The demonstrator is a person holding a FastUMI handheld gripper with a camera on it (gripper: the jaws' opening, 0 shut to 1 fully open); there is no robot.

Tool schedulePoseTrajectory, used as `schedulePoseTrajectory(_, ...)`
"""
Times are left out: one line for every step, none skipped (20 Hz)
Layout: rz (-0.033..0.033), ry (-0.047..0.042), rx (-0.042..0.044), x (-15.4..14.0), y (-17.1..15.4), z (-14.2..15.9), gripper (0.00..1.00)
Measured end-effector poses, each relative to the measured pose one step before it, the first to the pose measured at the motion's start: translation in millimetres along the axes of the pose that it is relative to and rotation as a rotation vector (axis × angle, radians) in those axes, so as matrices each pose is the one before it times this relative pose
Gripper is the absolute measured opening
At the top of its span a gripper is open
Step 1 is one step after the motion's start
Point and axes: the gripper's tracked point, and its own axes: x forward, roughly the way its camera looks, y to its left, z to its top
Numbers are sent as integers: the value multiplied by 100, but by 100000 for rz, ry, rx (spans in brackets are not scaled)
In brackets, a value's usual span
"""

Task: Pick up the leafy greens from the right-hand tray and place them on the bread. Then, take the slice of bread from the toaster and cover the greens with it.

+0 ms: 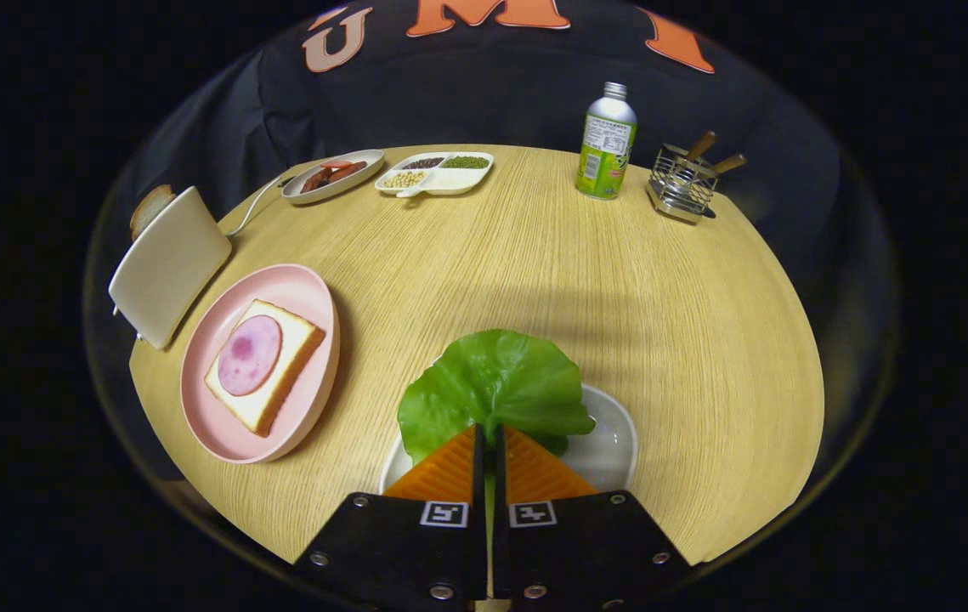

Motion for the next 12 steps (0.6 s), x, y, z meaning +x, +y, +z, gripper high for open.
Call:
schedulePoseTrajectory(433,-844,252,-71,152,149,2)
schedulePoseTrajectory(658,-1284,324,-310,164,280,1)
schedulePoseTrajectory(864,-1668,801,-301,178,341,1)
schedulePoseTrajectory(1288,-1850,960,-367,237,514,1)
schedulePoseTrajectory(715,-1754,853,-474,195,439,1)
schedulePoseTrajectory(654,-1871,164,-454,61,497,1)
schedulePoseTrajectory(392,-2180,358,-447,143,584,1)
schedulePoseTrajectory(564,-1630,216,-423,181,521,1)
schedulePoseTrajectory(1063,-1787,328,-528,247,614,1)
schedulePoseTrajectory(926,-1658,-3,-457,428,486,1)
schedulePoseTrajectory(1172,-1652,-380,-373,429,590,1)
schedulePoseTrajectory(606,-1292,-938,-233,486,437,1)
